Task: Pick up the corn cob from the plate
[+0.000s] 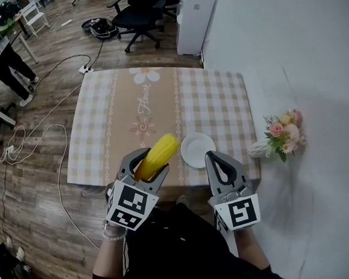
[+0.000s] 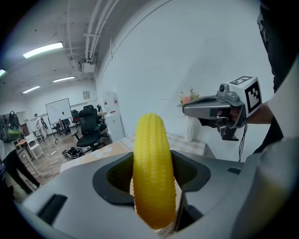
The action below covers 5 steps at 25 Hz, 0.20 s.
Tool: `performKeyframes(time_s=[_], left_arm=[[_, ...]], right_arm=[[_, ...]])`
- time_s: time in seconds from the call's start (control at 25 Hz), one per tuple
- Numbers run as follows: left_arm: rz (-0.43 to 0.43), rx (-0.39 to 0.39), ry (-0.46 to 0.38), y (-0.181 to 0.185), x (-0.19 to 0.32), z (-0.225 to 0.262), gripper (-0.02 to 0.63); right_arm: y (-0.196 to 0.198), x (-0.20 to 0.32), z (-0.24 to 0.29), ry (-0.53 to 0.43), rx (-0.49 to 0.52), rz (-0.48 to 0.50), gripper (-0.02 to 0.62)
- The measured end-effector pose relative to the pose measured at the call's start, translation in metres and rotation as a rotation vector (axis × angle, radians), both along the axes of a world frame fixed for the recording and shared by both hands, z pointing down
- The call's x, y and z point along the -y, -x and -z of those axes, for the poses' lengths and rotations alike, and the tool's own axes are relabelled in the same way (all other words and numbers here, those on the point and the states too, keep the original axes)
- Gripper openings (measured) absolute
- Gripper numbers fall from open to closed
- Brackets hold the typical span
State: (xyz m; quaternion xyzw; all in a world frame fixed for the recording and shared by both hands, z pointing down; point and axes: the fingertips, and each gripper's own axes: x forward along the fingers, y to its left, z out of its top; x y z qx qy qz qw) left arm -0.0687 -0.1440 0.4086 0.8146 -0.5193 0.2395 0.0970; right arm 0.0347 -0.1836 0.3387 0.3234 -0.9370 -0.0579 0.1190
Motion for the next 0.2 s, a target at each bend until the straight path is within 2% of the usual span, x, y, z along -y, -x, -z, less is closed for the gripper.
performKeyframes(time_s=[0.2], left_arm=[[-0.004, 0.002, -0.002, -0.0012, 0.0020, 0.0004, 0.252]], right_arm=[[0.0006, 0.0014, 0.0009, -0.003, -0.005, 0.003, 0.040]])
